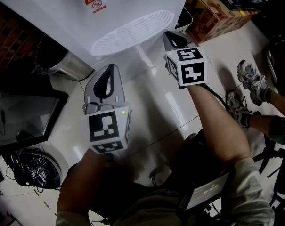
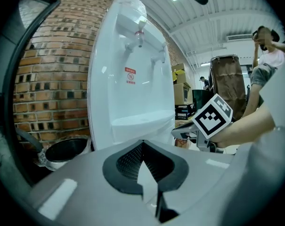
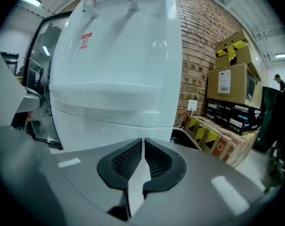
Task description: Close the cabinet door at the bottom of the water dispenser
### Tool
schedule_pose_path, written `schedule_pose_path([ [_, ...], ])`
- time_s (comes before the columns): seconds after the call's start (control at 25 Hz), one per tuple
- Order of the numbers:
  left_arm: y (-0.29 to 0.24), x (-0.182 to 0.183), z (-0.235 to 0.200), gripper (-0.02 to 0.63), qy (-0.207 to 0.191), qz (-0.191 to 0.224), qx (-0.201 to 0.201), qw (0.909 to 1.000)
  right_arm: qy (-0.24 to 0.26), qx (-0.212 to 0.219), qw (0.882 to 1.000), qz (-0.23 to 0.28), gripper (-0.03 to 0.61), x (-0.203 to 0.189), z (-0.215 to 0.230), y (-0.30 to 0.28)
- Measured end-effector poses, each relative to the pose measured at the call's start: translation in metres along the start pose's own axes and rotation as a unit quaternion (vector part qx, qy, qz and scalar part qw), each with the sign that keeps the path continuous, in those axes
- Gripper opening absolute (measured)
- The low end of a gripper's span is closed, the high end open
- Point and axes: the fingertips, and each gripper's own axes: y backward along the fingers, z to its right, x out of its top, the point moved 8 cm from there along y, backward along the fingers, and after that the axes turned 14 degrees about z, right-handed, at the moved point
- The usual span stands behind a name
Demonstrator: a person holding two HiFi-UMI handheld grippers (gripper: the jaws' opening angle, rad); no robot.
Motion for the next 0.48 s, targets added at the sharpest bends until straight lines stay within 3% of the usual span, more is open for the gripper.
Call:
schedule_pose_path([
  [0.48,0.003,0.011,0.002,0.0,0.002,0.014,-0.001,0.9999,0.005,0.019,1.0,-0.002,0.015,0.01,-0.004,0.017],
])
